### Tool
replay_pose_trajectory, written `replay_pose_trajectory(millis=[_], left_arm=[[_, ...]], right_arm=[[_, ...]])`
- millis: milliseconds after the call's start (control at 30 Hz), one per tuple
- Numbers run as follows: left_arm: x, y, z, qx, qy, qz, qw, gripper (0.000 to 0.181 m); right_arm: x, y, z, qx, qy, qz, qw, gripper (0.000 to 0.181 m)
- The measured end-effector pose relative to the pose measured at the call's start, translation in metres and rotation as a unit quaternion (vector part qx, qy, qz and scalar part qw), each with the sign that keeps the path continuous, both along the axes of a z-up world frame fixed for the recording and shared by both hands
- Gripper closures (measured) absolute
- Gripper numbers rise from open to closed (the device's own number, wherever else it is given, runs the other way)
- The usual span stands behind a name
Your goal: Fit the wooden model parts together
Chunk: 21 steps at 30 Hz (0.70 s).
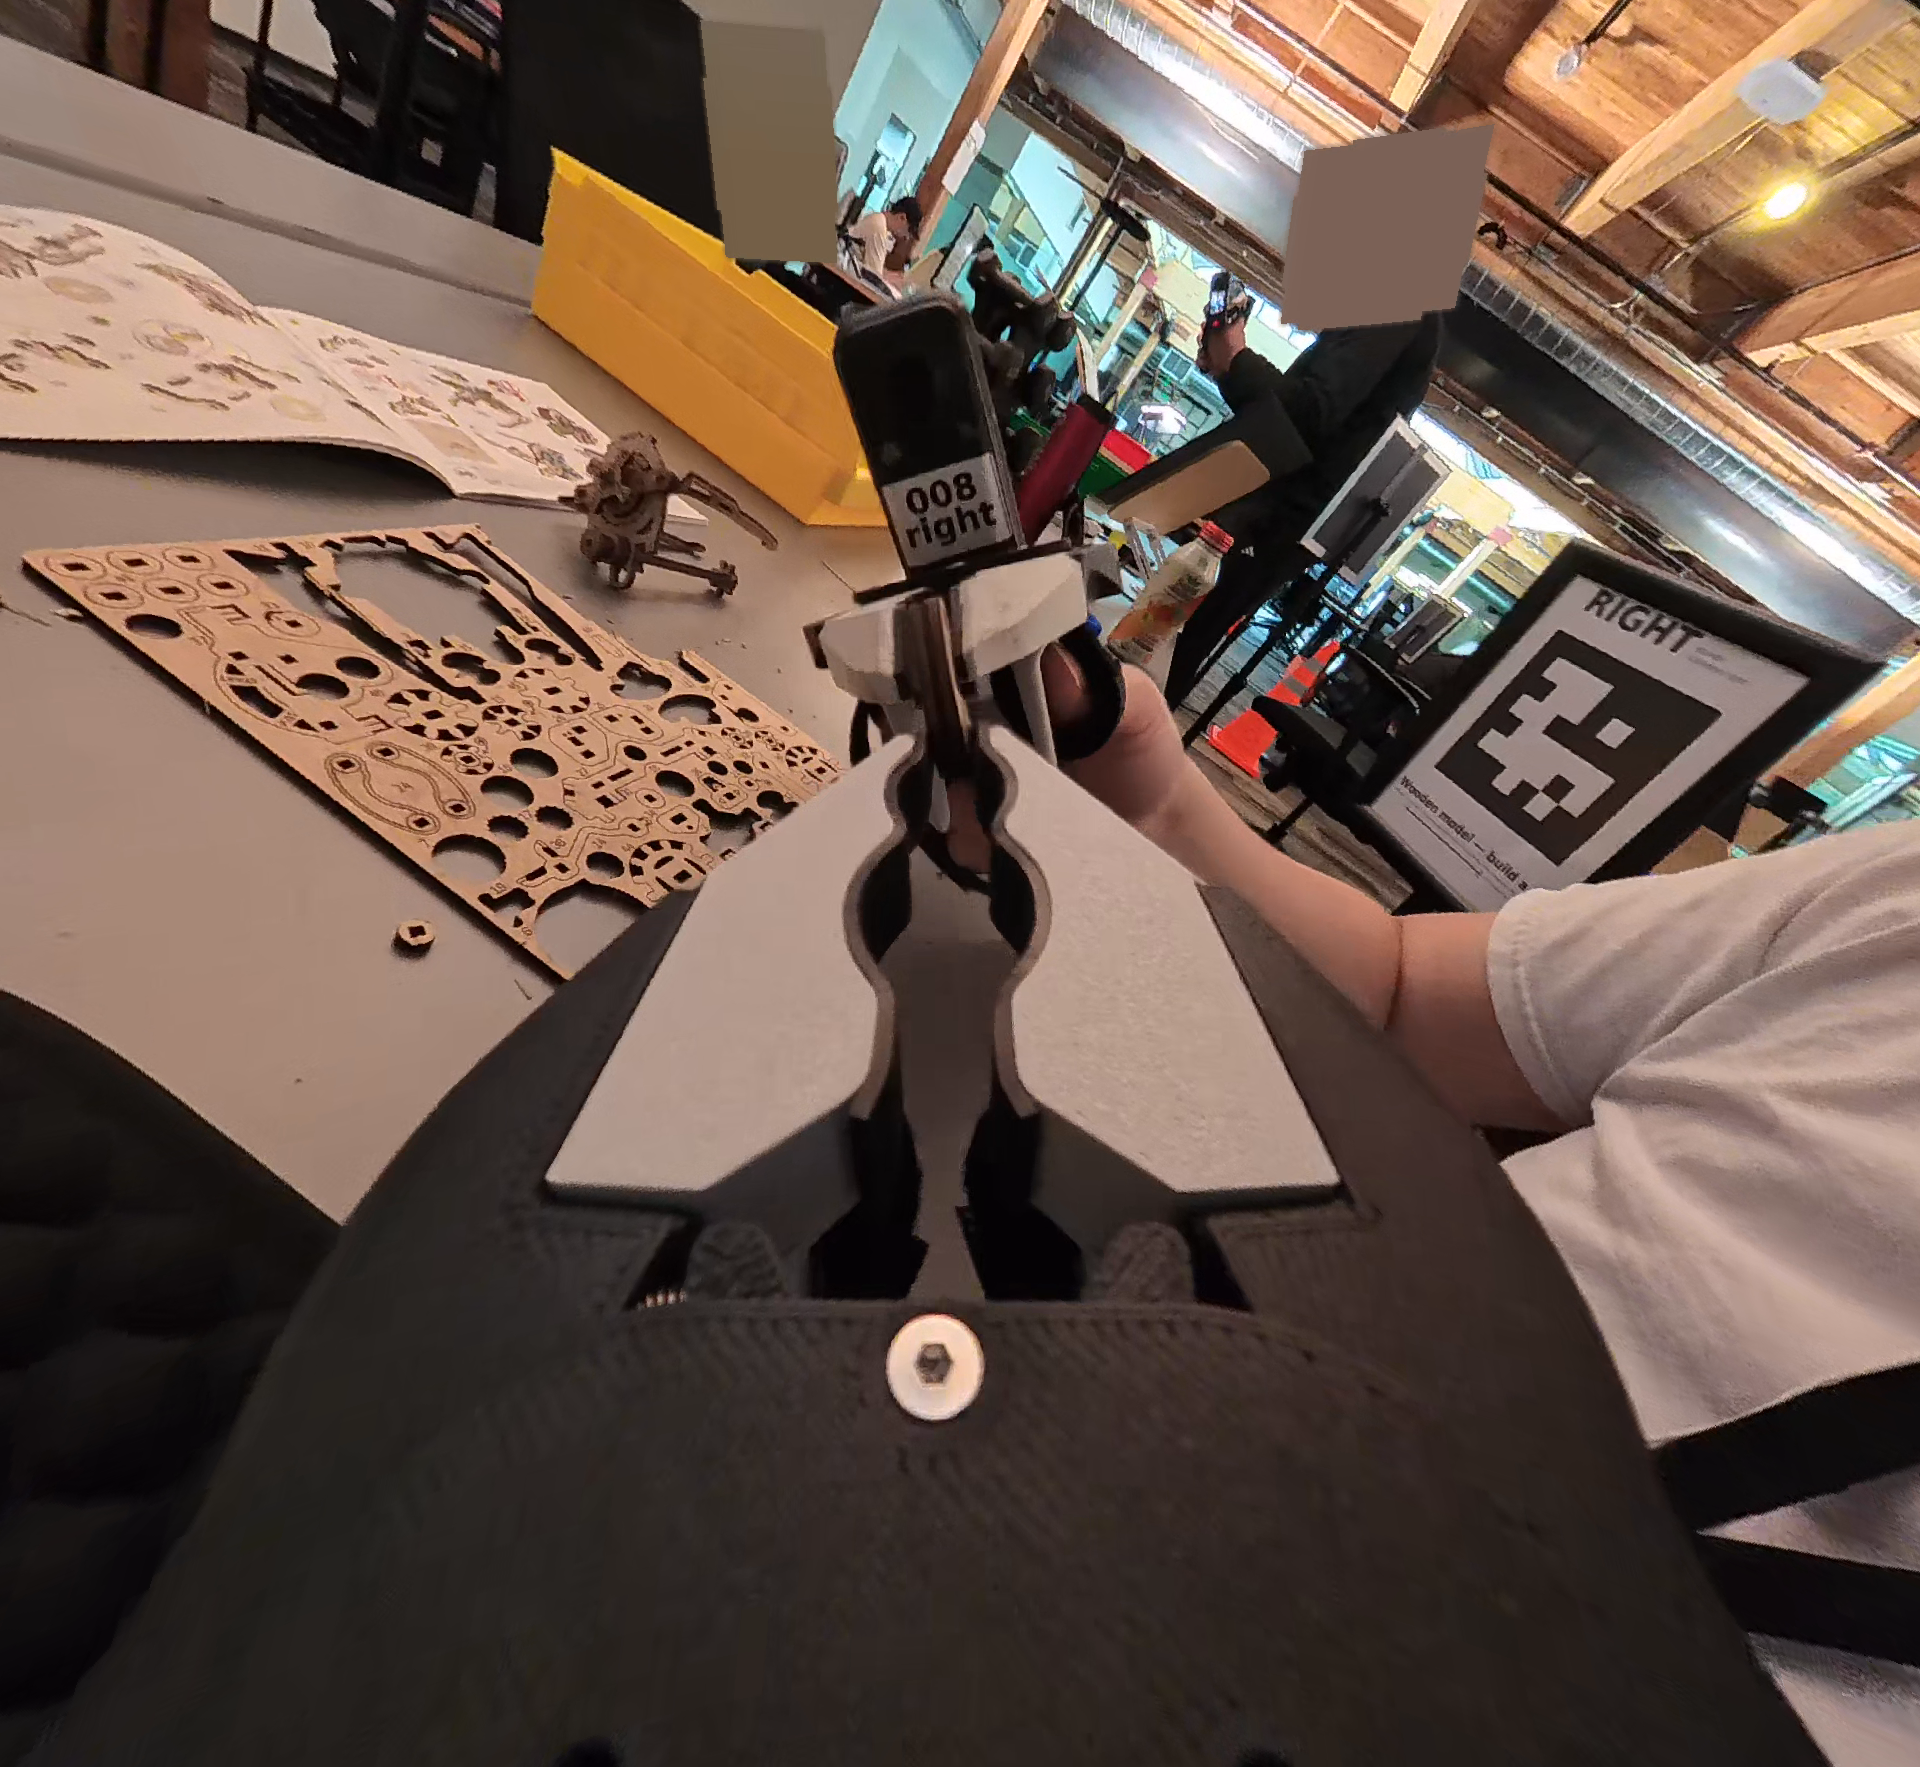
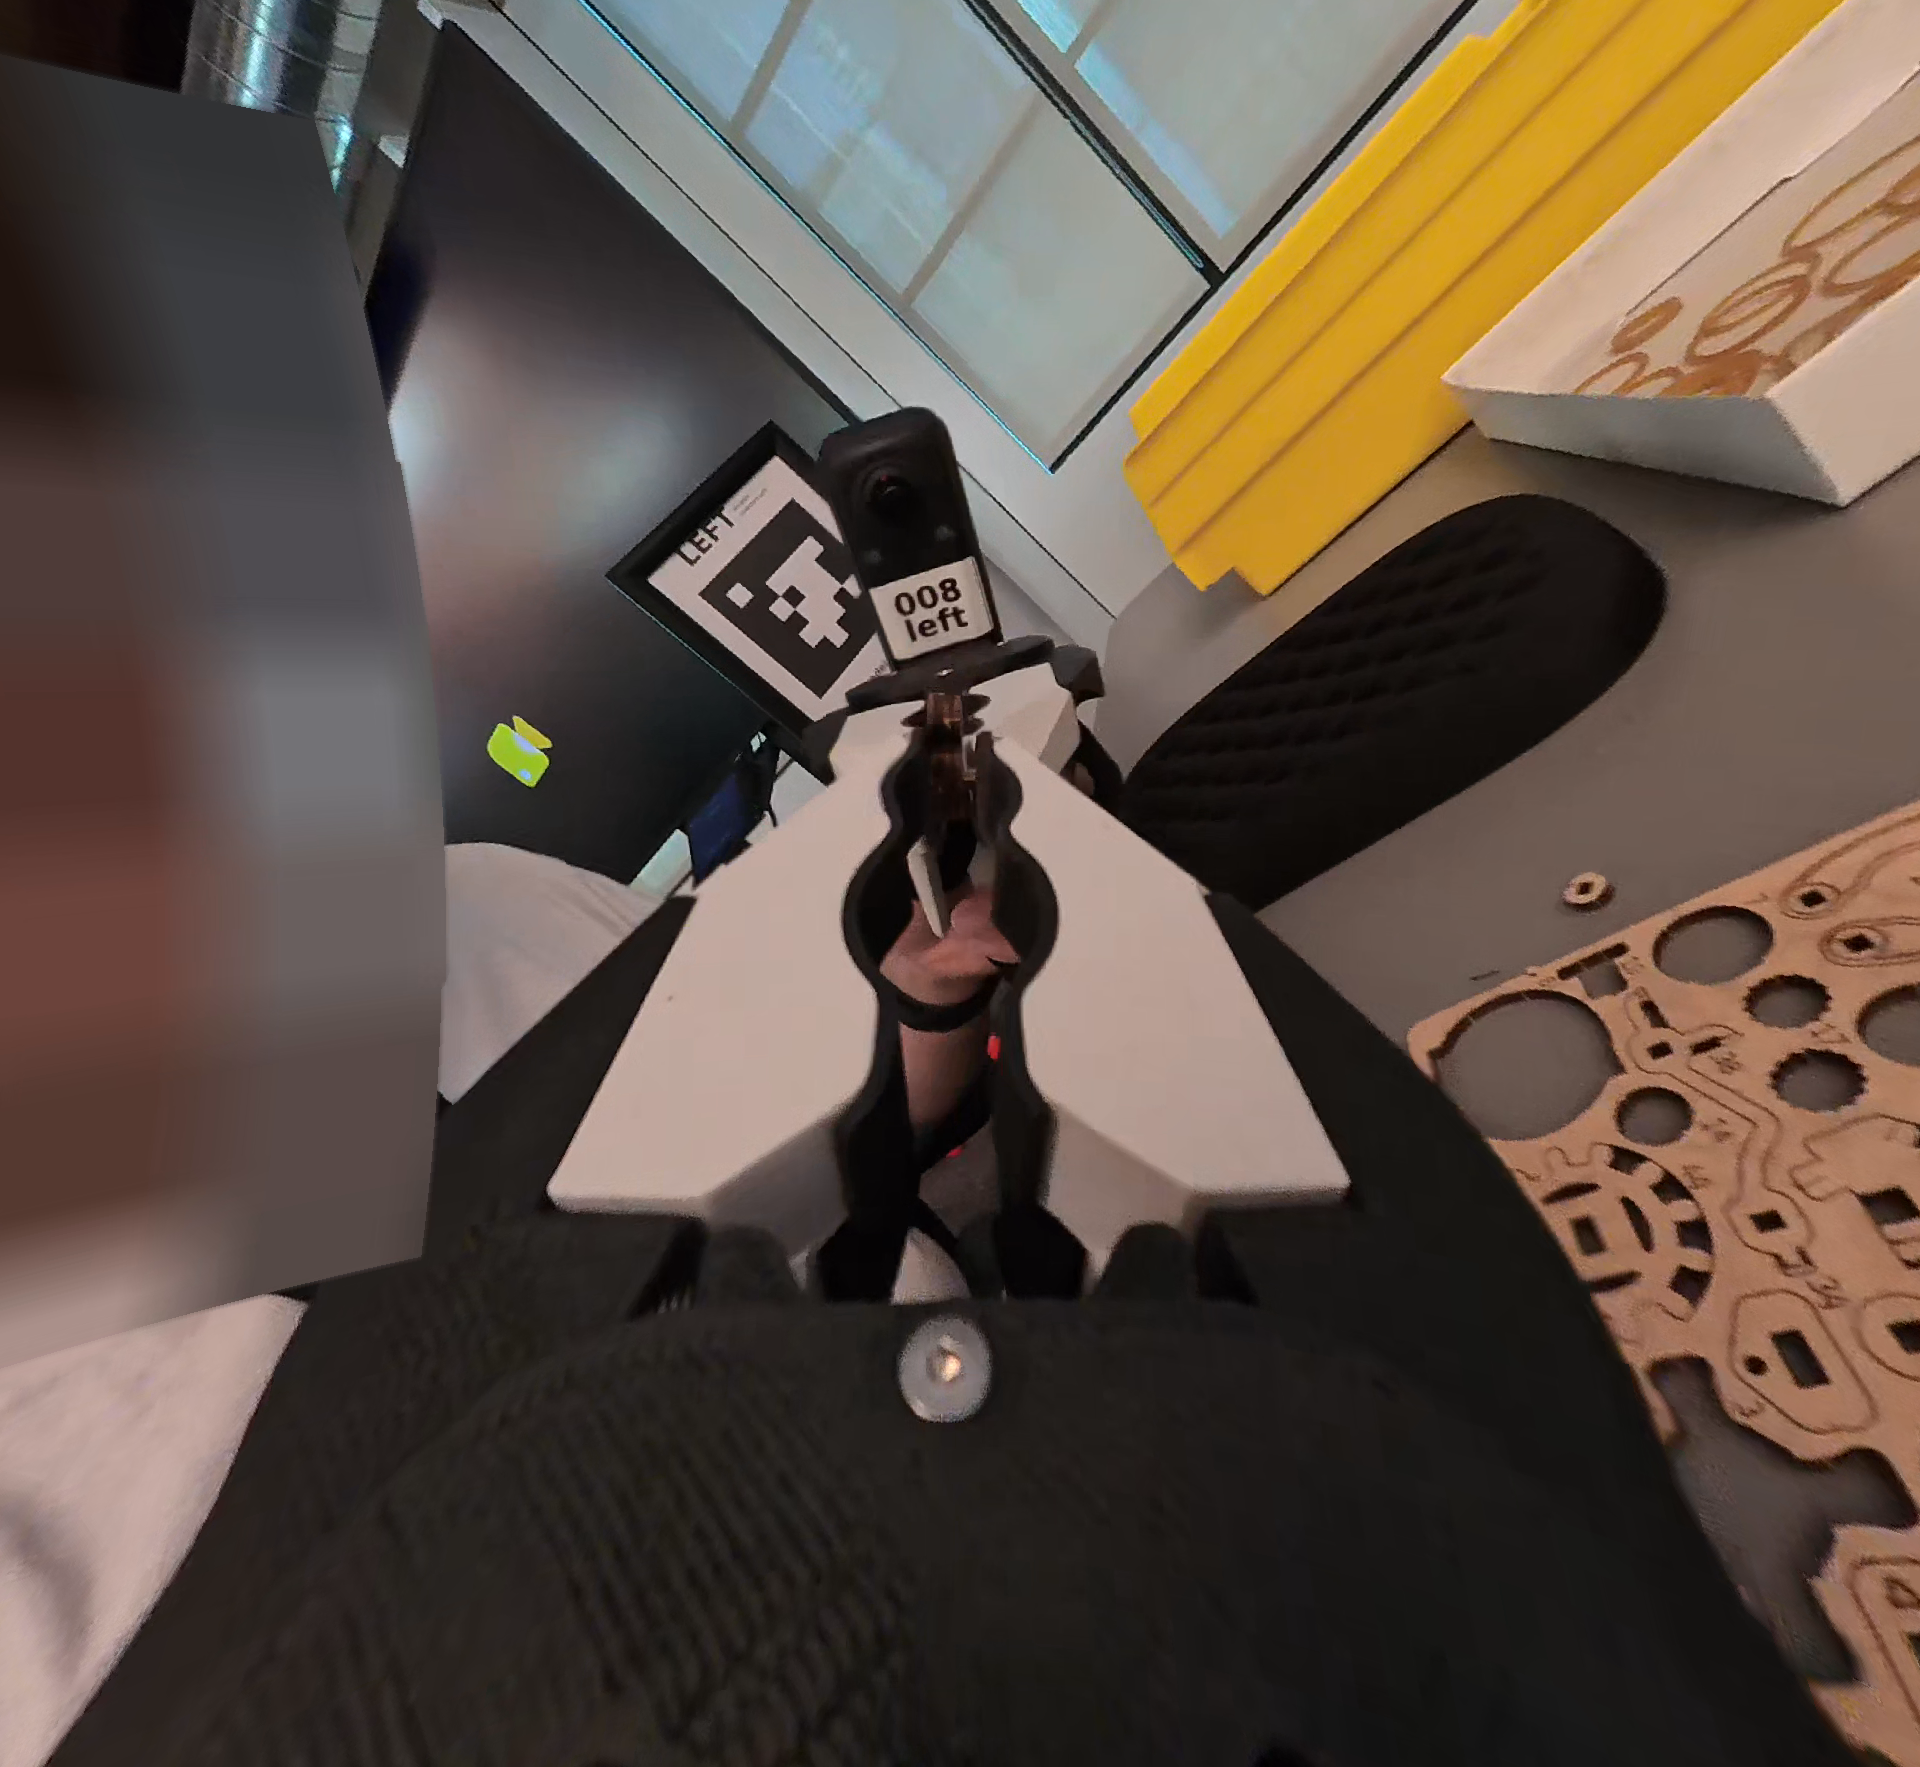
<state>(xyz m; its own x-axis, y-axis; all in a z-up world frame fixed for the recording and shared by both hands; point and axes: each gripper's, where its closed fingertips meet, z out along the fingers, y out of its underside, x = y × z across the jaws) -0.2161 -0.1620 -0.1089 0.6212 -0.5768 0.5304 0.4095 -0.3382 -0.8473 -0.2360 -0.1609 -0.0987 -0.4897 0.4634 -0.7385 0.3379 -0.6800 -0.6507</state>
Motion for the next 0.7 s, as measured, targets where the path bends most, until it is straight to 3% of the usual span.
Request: replay_pose_trajectory(millis=[33,100,267,433,533,700], left_arm=[[-0.001,0.002,0.000,-0.003,0.003,0.000,1.000,0.171],[-0.005,0.004,0.000,-0.002,0.016,-0.002,1.000,0.159],[-0.014,0.015,-0.002,-0.018,0.048,-0.006,0.999,0.163],[-0.026,0.032,-0.007,-0.071,0.105,-0.024,0.992,0.163],[-0.030,0.045,-0.010,-0.089,0.145,-0.048,0.984,0.155],[-0.028,0.062,-0.014,-0.113,0.148,-0.111,0.976,0.157]], right_arm=[[0.001,0.004,0.001,0.006,0.001,-0.003,1.000,0.178],[0.002,0.015,0.000,0.028,-0.008,-0.008,1.000,0.178],[-0.001,0.038,-0.004,0.055,-0.036,0.000,0.998,0.178],[-0.005,0.047,-0.011,0.062,-0.086,0.065,0.992,0.178],[-0.010,0.053,-0.015,0.073,-0.109,0.088,0.987,0.178],[-0.016,0.061,-0.018,0.092,-0.122,0.104,0.983,0.177]])
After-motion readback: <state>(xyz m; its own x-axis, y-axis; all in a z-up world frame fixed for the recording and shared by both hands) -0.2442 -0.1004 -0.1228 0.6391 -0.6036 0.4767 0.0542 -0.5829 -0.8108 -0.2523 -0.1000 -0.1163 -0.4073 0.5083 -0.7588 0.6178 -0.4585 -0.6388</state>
